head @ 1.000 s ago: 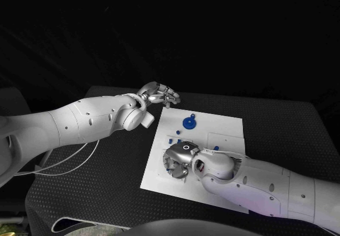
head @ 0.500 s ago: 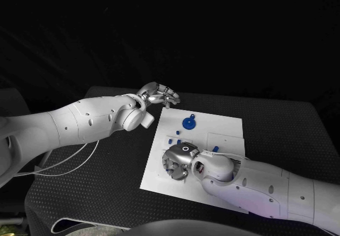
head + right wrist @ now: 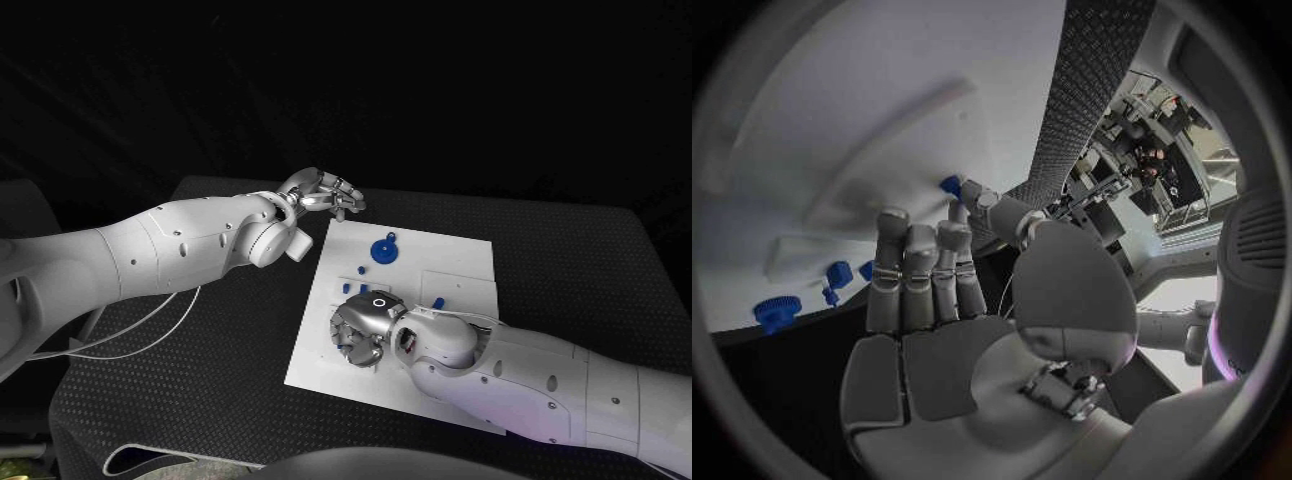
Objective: Assemble the parts on the task board
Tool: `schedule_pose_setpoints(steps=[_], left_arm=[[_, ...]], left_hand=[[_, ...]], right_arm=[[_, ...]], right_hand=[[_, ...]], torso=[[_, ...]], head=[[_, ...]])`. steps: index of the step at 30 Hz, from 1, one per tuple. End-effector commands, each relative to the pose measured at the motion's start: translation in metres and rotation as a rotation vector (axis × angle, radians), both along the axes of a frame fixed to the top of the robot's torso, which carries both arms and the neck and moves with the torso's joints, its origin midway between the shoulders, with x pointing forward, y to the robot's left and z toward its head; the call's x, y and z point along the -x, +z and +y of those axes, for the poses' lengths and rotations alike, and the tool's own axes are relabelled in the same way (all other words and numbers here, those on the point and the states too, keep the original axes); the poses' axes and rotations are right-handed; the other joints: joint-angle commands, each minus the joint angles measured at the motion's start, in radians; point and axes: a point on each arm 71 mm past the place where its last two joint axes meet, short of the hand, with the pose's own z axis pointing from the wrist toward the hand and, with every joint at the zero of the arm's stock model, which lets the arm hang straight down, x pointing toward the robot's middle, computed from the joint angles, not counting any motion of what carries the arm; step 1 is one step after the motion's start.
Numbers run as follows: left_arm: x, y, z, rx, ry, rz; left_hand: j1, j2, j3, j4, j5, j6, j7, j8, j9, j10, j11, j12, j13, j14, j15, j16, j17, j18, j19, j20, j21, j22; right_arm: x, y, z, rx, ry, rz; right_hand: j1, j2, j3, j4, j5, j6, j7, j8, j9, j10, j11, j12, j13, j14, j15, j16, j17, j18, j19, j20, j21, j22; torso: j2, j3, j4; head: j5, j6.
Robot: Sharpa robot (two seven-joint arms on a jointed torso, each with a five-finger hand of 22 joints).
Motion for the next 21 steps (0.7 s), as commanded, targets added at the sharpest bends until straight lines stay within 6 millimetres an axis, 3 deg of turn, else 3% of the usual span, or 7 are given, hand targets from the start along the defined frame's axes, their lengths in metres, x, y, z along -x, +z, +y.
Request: schedule_pose_setpoints(steps=[1, 11, 21], left_arm=[[0.0000, 0.0013, -0.0017, 0.009, -0.010, 0.000], [0.0000, 0.0013, -0.0022, 0.009, -0.012, 0.002], [-0.0001, 0.0017, -0.0018, 0.008, -0.011, 0.002]], left_hand=[[-0.007, -0.004, -0.001, 0.005, -0.003, -0.001, 0.003, -0.004, 0.001, -0.004, -0.001, 0.006, 0.001, -0.001, 0.003, -0.003, 0.002, 0.006, 0.008, -0.026, -0.007, 0.001], [-0.008, -0.004, -0.001, 0.006, -0.003, -0.001, 0.003, -0.005, 0.001, -0.005, 0.000, 0.007, 0.001, -0.001, 0.004, -0.004, 0.002, 0.006, 0.008, -0.026, -0.007, 0.002], [-0.009, -0.004, -0.001, 0.007, -0.003, -0.002, 0.003, -0.005, 0.001, -0.006, 0.000, 0.007, 0.001, -0.001, 0.004, -0.004, 0.003, 0.006, 0.008, -0.026, -0.008, 0.002]], right_arm=[[0.0022, -0.0017, -0.0013, -0.002, 0.003, 0.007], [0.0030, 0.0012, 0.0004, -0.021, -0.004, -0.002], [0.0002, -0.0078, -0.0029, 0.111, 0.019, 0.036]], right_hand=[[-0.003, 0.006, 0.006, 0.001, 0.002, 0.020, 0.010, 0.004, 0.001, -0.001, -0.007, 0.006, -0.002, -0.005, -0.003, 0.006, -0.002, 0.014, -0.001, 0.000, 0.007, 0.016], [-0.005, 0.005, 0.010, -0.003, -0.002, 0.024, 0.009, 0.006, 0.003, -0.001, -0.008, 0.008, -0.003, -0.006, -0.004, 0.009, -0.006, 0.014, -0.001, -0.001, 0.010, 0.016], [-0.011, 0.007, 0.012, -0.005, -0.007, 0.021, 0.010, 0.003, 0.003, -0.006, -0.007, 0.008, -0.004, -0.011, -0.004, 0.011, -0.010, 0.014, -0.006, 0.000, 0.010, 0.016]], torso=[[0.000, -0.0004, -0.0003], [0.000, 0.0005, -0.0003], [0.000, 0.0004, -0.0002]], head=[[0.000, -0.001], [-0.001, -0.003], [-0.001, -0.002]])
